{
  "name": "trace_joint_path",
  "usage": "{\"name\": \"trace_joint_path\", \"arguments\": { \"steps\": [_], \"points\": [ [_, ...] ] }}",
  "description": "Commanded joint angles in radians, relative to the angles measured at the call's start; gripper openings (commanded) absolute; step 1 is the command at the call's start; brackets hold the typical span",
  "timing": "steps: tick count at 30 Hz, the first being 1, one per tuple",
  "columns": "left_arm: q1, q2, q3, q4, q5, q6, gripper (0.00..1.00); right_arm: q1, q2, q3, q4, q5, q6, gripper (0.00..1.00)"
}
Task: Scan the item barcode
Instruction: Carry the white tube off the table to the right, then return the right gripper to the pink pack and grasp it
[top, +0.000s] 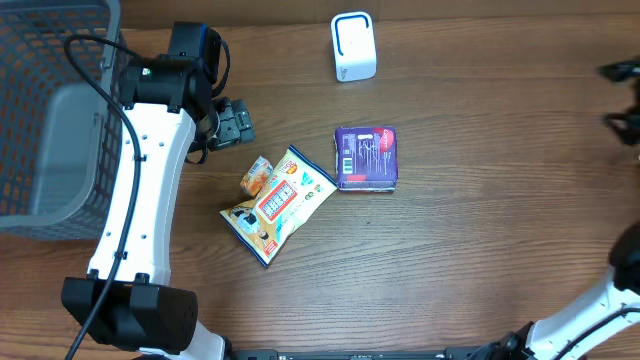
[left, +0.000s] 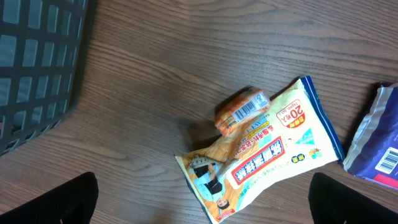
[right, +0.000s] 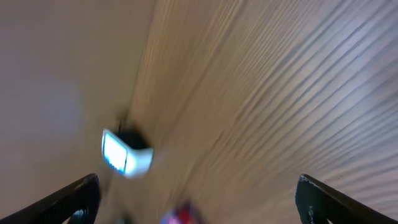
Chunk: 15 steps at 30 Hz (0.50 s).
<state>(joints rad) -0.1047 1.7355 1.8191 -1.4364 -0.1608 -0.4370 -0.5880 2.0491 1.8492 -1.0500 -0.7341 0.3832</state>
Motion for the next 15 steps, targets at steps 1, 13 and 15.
{"name": "trace_joint_path", "arguments": {
  "steps": [1,13,15],
  "points": [
    [0.000,0.006,0.008,0.001,0.001,0.011,1.00,0.134,-0.011,0.009,-0.063,-0.073,-0.219,1.00],
    [0.000,0.005,0.008,0.001,0.001,0.011,1.00,0.581,0.039,0.001,0.006,0.203,-0.261,1.00],
    [0.000,0.006,0.008,0.001,0.001,0.011,1.00,0.630,0.062,0.001,0.029,0.202,-0.256,1.00]
  ]
}}
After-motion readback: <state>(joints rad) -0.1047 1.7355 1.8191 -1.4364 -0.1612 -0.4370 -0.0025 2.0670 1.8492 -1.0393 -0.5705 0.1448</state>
